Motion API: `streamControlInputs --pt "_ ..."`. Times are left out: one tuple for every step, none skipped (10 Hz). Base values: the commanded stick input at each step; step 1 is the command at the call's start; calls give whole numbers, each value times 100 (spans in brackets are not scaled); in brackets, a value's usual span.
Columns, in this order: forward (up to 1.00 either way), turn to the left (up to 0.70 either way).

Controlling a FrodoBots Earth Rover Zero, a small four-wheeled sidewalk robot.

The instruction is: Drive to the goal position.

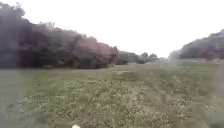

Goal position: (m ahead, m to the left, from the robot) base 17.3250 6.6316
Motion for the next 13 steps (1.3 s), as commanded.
streamControlInputs --pt "85 -31" --pt "85 -34" --pt "70 -35" --pt "70 -35" --pt "70 -22" --pt "70 -8" --pt "70 0" --pt "70 0" --pt "70 0" --pt "70 0" --pt "70 0" --pt "70 35" --pt "70 35"
